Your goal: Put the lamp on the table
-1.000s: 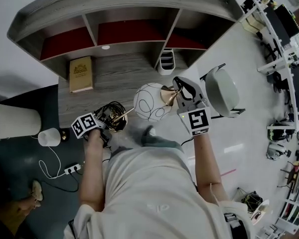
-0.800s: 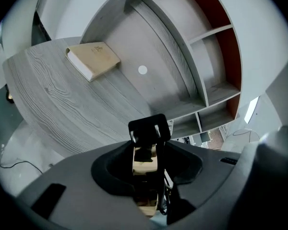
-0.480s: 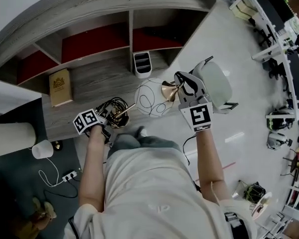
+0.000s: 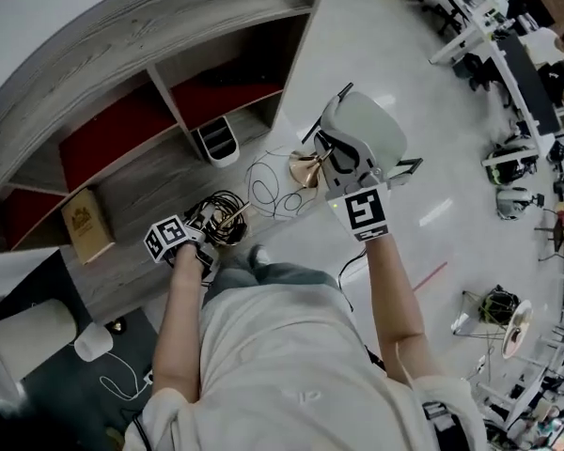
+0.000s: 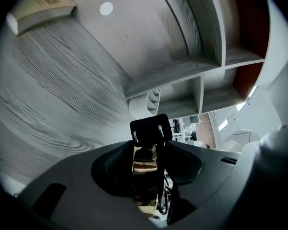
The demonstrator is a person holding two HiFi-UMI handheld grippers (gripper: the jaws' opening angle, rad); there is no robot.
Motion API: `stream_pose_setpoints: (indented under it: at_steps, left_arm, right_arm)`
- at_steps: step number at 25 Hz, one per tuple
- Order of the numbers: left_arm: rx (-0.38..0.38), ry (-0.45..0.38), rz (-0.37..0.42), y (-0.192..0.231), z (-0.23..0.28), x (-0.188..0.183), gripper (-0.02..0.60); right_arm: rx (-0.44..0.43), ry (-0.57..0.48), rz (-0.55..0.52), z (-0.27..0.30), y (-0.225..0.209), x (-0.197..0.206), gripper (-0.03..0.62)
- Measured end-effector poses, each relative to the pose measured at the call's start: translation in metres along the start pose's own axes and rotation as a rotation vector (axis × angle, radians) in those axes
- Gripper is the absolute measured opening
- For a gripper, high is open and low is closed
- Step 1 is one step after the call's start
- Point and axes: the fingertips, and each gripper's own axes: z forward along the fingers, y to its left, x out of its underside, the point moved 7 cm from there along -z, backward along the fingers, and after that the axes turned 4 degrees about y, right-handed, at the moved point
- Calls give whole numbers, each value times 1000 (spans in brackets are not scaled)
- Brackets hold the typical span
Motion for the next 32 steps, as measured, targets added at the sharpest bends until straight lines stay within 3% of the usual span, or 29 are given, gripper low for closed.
stream_pose_setpoints:
  at_steps: [14, 32]
  left_arm:
    - [51, 194, 64, -12, 92, -2, 181]
    - [42, 294, 104, 2, 146, -6, 184]
  right_arm:
    - [177, 199, -11, -19, -23, 27, 32]
    - [228, 312, -5, -5, -23, 57, 32]
